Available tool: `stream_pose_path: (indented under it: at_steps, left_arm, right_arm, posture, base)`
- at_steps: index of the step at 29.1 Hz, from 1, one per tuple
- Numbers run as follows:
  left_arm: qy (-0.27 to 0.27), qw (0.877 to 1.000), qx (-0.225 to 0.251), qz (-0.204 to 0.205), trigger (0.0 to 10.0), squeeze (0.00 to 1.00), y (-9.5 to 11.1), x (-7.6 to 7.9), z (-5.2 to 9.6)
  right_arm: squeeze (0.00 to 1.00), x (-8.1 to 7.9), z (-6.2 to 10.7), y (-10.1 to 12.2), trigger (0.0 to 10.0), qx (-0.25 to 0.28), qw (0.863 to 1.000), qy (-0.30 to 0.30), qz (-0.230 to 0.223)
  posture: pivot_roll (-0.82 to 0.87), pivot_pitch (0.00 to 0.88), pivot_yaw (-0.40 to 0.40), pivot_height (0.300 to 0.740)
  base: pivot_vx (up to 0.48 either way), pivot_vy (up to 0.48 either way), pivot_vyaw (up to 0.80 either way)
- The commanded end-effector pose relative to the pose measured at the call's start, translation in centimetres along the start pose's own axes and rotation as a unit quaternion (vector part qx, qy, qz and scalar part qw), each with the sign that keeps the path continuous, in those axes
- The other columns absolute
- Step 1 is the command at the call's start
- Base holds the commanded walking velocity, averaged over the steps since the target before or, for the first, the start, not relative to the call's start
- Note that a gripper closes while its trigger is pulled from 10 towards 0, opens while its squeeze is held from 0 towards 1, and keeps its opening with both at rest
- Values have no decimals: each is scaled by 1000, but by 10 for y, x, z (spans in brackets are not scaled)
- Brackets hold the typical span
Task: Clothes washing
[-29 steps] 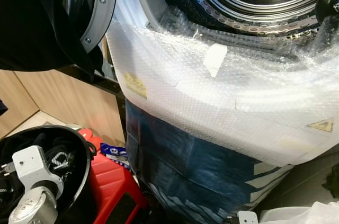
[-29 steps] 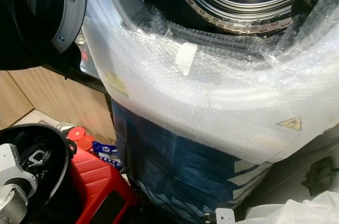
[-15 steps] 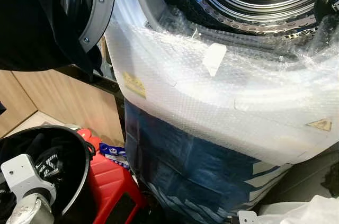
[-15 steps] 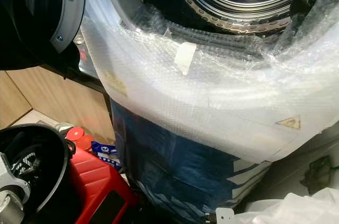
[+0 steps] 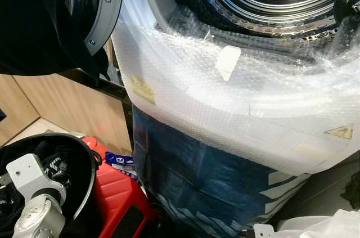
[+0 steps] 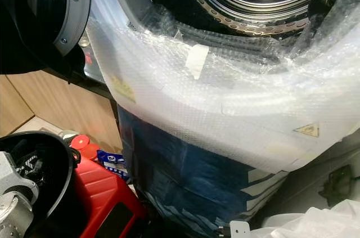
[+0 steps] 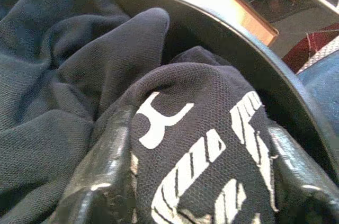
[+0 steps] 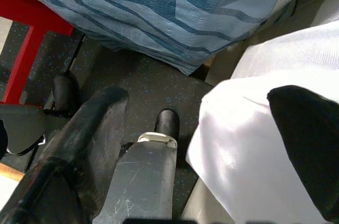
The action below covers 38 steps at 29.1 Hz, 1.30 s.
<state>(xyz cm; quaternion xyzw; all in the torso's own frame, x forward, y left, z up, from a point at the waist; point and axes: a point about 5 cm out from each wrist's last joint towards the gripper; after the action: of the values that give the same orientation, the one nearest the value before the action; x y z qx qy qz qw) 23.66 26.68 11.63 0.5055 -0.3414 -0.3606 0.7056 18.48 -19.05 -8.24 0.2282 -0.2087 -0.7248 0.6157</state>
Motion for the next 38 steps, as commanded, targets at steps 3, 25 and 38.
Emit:
stream_pose_path:
  at_steps: [3,25,38]
  left_arm:
    - [-20,1000,-7,-22,0,0,-3,5,-2]
    - [-55,998,1,-27,0,0,-1,14,-2]
    - [-355,926,129,-25,0,0,58,52,48]
  right_arm:
    - [0,1,1,-8,10000,-11,1000,-4,-7]
    - [0,2,2,-11,10000,-16,1000,-4,-6]
    - [0,-11,-1,-5,10000,-11,1000,22,4]
  posture:
    - [100,139,-23,740]
    - [111,114,-12,740]
    - [191,73,-17,740]
  base:
    - [0,0,0]
    - [0,0,0]
    - [0,0,0]
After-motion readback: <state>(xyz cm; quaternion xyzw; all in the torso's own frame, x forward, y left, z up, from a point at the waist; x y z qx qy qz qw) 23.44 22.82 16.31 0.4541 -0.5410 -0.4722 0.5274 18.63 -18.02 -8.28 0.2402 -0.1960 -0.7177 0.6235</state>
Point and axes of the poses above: a point about 5 cm out from each wrist's last joint towards the gripper, its own z axis pointing back from the gripper into the wrist, its own y axis along the axis of the wrist's last joint, x = y × z, and after that the axes turned 6 degrees about -z, right-handed
